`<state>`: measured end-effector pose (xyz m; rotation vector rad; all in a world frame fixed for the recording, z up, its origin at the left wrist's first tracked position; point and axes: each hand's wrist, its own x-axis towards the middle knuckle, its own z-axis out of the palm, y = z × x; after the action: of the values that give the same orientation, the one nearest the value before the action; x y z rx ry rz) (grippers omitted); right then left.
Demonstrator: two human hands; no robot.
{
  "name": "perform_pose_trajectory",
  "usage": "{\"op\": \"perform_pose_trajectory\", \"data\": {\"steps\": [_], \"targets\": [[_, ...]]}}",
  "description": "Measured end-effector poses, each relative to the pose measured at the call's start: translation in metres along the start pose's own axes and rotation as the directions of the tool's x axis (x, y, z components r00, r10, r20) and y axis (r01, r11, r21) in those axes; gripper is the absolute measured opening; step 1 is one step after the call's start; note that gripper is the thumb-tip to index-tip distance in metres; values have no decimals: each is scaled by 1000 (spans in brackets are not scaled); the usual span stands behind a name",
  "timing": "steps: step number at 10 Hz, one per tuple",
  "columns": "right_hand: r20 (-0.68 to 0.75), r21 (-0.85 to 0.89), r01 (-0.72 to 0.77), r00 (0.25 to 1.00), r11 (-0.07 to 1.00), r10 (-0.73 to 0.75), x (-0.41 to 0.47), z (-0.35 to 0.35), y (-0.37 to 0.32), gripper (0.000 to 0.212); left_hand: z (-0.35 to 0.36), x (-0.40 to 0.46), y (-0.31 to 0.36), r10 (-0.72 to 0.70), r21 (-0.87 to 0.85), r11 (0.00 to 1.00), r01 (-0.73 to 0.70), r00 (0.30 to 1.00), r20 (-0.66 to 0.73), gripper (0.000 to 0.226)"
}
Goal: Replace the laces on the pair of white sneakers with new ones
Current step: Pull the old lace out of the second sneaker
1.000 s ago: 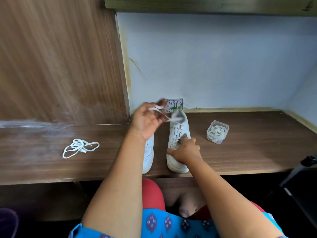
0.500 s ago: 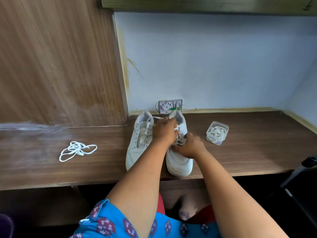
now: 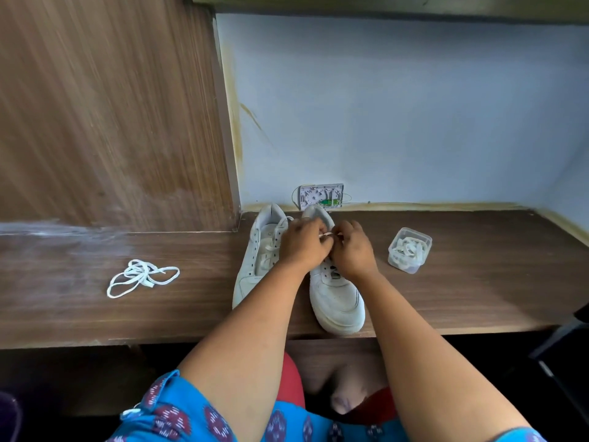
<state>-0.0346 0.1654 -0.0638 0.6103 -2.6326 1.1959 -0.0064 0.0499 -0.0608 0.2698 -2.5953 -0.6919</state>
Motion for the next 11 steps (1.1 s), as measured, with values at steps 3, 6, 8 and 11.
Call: {"op": "perform_pose_trajectory", "data": {"steps": [3, 6, 8, 11], "targets": [[236, 377, -335, 936, 864, 260, -5, -12, -13, 31, -17, -11, 8, -215, -550, 755, 357, 927, 307, 13], [345, 891, -429, 852, 149, 395, 3, -45, -6, 20, -94, -3, -5, -499, -931, 284, 229, 865, 60, 22], [361, 932, -362, 931, 26, 55, -1, -86, 16, 57, -87, 1, -17, -378, -240, 855, 459, 870, 317, 28], [260, -121, 61, 965, 991, -28, 6, -69, -16, 25, -31, 10, 27, -407, 57, 910, 411, 860, 308, 44]]}}
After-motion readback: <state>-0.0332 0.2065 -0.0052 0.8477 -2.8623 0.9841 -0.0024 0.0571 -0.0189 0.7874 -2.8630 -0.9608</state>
